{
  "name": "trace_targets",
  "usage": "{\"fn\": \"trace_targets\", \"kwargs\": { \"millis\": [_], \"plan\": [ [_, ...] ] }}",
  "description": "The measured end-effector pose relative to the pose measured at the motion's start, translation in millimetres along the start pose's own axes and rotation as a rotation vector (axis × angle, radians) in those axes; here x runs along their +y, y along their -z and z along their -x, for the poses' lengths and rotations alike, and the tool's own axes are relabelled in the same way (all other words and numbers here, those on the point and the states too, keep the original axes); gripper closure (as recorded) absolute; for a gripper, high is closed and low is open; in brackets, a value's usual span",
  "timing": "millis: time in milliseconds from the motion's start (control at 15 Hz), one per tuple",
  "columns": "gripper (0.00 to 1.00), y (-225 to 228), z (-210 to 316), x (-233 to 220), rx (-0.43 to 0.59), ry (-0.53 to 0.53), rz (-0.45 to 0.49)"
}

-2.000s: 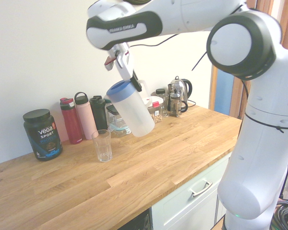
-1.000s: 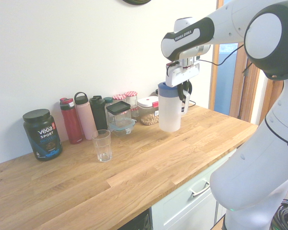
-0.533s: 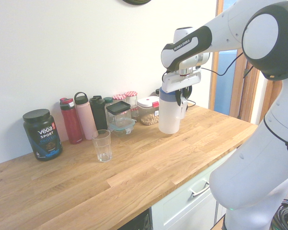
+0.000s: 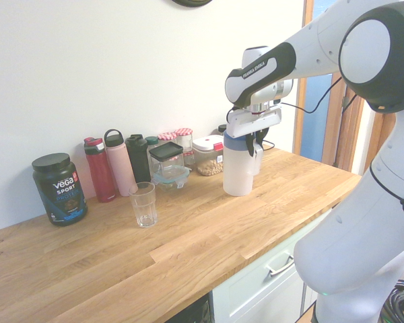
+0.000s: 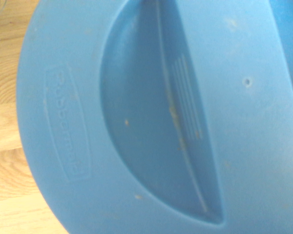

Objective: Pour me some water

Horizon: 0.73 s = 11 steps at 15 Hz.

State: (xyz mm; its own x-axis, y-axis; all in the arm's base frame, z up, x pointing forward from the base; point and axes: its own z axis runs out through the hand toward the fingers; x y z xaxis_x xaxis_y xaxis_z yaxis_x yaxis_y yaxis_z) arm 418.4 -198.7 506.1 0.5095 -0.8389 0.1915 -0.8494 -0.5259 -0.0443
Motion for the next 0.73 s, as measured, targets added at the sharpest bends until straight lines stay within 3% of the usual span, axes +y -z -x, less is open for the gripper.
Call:
{"fn": "trace_targets", "kwargs": {
  "millis": [467,733],
  "plan": [
    [0.0,0,-2,2,0.0,-0.006,0.001],
    [0.0,27,-2,13,-0.008,-0.029,-0.003]
  ]
}}
